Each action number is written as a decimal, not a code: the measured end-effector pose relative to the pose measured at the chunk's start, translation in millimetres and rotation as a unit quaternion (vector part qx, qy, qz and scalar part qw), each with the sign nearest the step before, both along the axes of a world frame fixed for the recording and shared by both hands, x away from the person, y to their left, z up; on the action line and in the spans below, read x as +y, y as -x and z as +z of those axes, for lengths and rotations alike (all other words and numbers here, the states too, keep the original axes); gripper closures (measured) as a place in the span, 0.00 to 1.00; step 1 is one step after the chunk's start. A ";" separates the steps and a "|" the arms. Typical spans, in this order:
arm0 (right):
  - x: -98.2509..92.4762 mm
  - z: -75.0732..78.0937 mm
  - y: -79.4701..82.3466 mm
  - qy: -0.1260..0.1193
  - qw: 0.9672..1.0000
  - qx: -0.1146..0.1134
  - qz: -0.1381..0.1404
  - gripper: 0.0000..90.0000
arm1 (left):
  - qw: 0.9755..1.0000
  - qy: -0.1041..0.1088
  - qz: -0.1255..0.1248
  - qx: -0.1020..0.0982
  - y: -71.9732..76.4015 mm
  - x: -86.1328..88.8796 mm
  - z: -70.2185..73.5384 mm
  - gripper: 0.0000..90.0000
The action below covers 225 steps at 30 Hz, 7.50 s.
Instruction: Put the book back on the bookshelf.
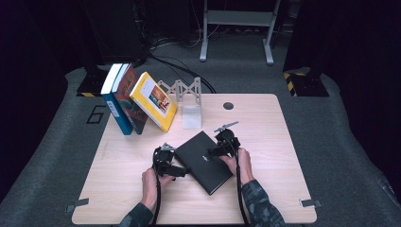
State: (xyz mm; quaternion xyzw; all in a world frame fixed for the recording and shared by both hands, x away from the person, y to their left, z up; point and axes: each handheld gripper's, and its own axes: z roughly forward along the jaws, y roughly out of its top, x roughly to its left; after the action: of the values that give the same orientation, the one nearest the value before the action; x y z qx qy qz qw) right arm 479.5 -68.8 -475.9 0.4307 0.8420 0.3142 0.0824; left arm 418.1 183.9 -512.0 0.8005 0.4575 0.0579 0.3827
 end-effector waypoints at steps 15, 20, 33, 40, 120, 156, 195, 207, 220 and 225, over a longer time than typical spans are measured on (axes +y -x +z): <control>-32.4 9.2 40.0 -0.018 0.999 -0.026 0.005 0.32 | 0.999 0.031 0.044 -0.003 -8.1 17.6 6.8 0.00; -50.5 4.9 60.0 -0.017 1.000 -0.021 -0.011 0.33 | 0.999 0.028 0.041 -0.002 -5.6 15.8 7.4 0.00; -62.9 -11.0 64.5 -0.060 0.998 -0.004 -0.028 0.47 | 1.000 0.002 0.024 0.002 0.7 7.6 -1.3 0.00; -61.7 -10.2 61.3 -0.061 0.998 0.008 -0.024 0.48 | 1.000 0.004 0.029 -0.002 0.9 5.1 -2.8 0.00; -33.5 -5.5 77.8 -0.044 0.997 -0.050 0.033 0.92 | 0.994 0.066 0.090 0.010 -60.2 31.3 3.5 0.16; -34.9 -10.4 78.0 -0.074 0.996 -0.040 0.024 1.00 | 0.993 0.084 0.085 0.019 -60.7 19.2 12.2 0.52; -40.7 -18.5 89.8 -0.108 0.992 -0.069 0.021 1.00 | 0.993 0.075 0.085 0.021 -50.2 19.7 41.2 0.80; -44.4 -17.7 94.9 -0.116 0.990 -0.076 0.006 1.00 | 0.995 0.063 0.072 -0.007 -51.7 3.5 70.0 0.83; -43.5 -19.7 94.4 -0.134 0.987 -0.084 -0.001 1.00 | 0.996 0.051 0.063 -0.023 -56.0 -3.9 87.6 0.84; -40.3 -19.7 93.2 -0.139 0.987 -0.083 -0.002 1.00 | 0.997 0.045 0.060 -0.030 -56.1 -4.0 93.8 0.85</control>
State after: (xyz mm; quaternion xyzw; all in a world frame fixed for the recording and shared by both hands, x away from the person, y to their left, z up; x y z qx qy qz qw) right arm 386.3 -109.1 -495.6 0.4123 0.7794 0.4626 0.0923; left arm 474.1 179.9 -418.1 0.7517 0.4951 0.0838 0.4276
